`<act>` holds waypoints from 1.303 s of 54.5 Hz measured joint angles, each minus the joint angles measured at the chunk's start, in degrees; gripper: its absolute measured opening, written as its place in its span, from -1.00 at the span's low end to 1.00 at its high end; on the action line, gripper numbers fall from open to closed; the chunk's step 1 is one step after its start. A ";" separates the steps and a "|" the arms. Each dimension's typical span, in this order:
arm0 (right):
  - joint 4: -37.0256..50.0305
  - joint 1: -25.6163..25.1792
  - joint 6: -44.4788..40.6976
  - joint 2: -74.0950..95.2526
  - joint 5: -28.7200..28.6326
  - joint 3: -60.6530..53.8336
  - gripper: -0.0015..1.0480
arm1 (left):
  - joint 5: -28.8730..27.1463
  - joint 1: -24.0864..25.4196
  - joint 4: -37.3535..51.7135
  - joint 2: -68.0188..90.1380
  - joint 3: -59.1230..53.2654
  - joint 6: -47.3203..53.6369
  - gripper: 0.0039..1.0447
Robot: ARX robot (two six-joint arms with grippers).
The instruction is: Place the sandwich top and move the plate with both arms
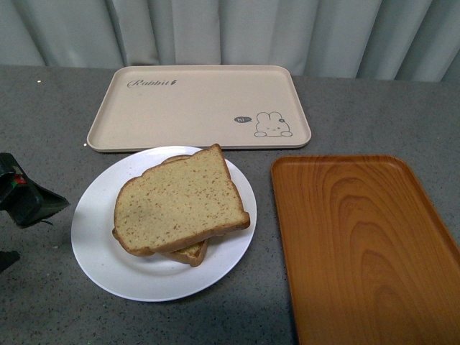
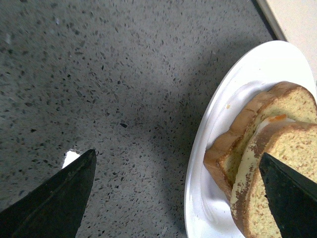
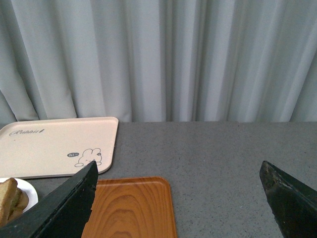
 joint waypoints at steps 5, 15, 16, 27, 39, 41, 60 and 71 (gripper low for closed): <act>0.02 0.00 0.00 0.00 0.00 0.00 0.83 | 1.57 -0.63 1.44 3.13 1.31 -2.12 0.88; 0.02 0.00 0.02 0.00 0.02 0.00 0.83 | 1.68 -1.73 3.87 6.58 3.04 -6.27 0.88; 0.00 0.00 0.00 0.00 0.02 0.00 0.83 | 1.73 -1.79 4.02 6.71 3.06 -6.58 0.88; 0.00 0.00 0.00 0.00 0.00 0.00 0.83 | 2.78 -2.80 5.57 9.22 3.78 -10.32 0.88; 0.00 0.00 0.02 0.00 0.00 0.00 0.83 | 4.55 -3.63 7.39 12.50 5.70 -13.64 0.39; 0.00 0.00 0.02 0.00 0.00 0.00 0.83 | 4.98 -3.65 8.13 13.20 5.81 -14.49 0.22; 0.00 0.00 0.00 0.00 0.00 0.00 0.83 | 8.46 -2.36 10.86 15.39 6.73 -16.44 -0.83; 0.00 0.00 0.00 0.00 0.02 0.00 0.83 | 9.49 -1.66 12.48 16.09 7.63 -17.64 -0.93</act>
